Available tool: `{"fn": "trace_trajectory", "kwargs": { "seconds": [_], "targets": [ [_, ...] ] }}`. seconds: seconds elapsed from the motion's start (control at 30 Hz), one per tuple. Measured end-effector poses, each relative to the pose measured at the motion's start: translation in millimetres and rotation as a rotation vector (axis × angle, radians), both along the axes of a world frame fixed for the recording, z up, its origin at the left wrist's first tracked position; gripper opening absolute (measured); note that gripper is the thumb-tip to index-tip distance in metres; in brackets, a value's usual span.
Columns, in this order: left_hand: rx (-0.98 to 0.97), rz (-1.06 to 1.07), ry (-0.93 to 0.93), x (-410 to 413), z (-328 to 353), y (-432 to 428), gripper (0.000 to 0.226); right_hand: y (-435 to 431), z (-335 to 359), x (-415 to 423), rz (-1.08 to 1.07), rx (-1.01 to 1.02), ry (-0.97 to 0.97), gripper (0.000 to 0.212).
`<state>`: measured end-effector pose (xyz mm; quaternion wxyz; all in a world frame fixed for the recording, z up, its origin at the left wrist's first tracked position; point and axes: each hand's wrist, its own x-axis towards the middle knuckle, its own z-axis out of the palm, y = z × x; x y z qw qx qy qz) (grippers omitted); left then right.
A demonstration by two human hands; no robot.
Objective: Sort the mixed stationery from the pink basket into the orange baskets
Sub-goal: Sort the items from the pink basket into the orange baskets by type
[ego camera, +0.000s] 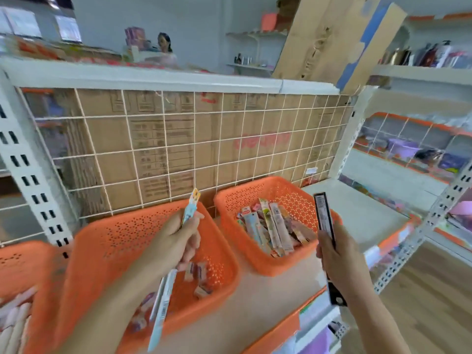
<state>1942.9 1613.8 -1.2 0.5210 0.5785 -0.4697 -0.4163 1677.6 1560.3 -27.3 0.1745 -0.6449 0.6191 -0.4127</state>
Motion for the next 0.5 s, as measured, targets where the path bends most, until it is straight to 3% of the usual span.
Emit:
{"fn": "trace_trajectory", "kwargs": {
  "seconds": [0.13, 0.23, 0.33, 0.43, 0.5],
  "targets": [
    [0.073, 0.036, 0.186, -46, 10, -59, 0.019, -52, 13, -2, 0.14, -0.002, 0.019, 0.026],
    [0.061, 0.068, 0.288, -73, 15, -102, 0.018, -83, 20, 5, 0.227, 0.031, -0.159, 0.037],
    [0.055, 0.133, 0.317, -92, 12, -139, 0.019, -109, 17, 14, 0.277, 0.083, -0.337, 0.032],
    [0.094, 0.185, 0.302, -108, -1, -168, 0.025, -134, 8, 21, 0.329, 0.215, -0.274, 0.027],
    [0.164, 0.192, 0.274, -115, -17, -182, 0.034, -147, 5, 24, 0.348, 0.369, -0.342, 0.023]
  ]
}}
